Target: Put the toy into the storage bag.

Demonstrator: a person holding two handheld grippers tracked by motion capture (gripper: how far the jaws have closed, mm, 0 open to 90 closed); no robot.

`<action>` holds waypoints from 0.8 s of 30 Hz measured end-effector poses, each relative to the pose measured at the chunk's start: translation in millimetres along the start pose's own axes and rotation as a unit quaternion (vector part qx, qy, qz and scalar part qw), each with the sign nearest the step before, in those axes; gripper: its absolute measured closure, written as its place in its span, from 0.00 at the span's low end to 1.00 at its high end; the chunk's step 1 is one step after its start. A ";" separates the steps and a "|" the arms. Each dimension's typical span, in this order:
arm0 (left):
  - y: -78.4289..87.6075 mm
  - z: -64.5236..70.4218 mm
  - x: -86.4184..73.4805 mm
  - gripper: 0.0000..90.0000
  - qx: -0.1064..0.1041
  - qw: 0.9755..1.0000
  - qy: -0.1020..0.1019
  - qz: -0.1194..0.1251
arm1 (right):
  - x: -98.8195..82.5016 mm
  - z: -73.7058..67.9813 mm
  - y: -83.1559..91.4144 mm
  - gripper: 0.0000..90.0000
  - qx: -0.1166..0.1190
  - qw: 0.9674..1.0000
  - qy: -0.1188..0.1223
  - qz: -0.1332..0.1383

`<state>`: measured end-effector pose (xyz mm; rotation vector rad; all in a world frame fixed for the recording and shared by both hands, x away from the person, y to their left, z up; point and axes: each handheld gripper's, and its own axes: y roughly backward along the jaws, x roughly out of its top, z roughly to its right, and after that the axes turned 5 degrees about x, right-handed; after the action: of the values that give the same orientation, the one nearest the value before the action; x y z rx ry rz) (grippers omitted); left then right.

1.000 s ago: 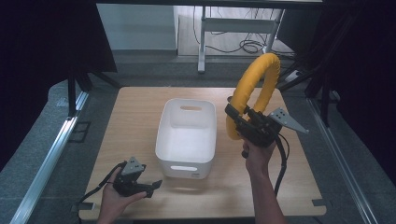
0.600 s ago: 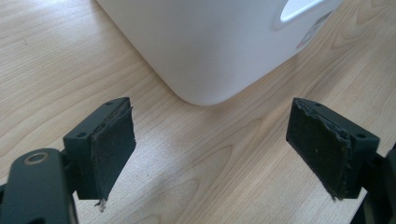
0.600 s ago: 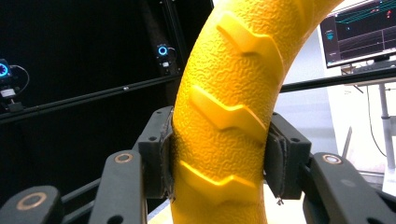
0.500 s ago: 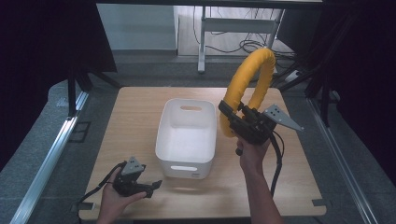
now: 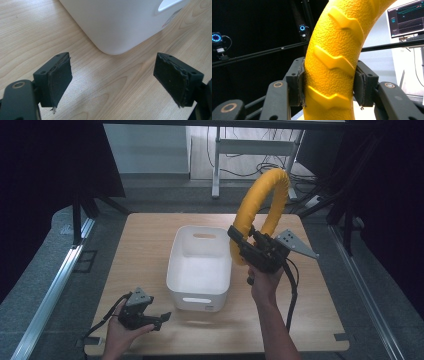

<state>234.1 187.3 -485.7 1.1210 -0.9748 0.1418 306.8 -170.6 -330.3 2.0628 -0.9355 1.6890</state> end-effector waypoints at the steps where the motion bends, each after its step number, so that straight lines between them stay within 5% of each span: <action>1: -0.1 -0.1 0.0 0.17 0.000 1.000 0.000 0.000 | 0.0 0.0 0.0 0.56 0.000 1.000 0.000 0.000; 24: -2.2 1.2 -0.3 0.17 -0.003 1.000 -0.002 -0.007 | -2.8 -23.6 -27.5 0.56 0.025 1.000 0.004 0.008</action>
<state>234.4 185.4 -487.3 1.1231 -0.9708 0.1258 306.9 -135.0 -322.6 2.0839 -0.9182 1.7443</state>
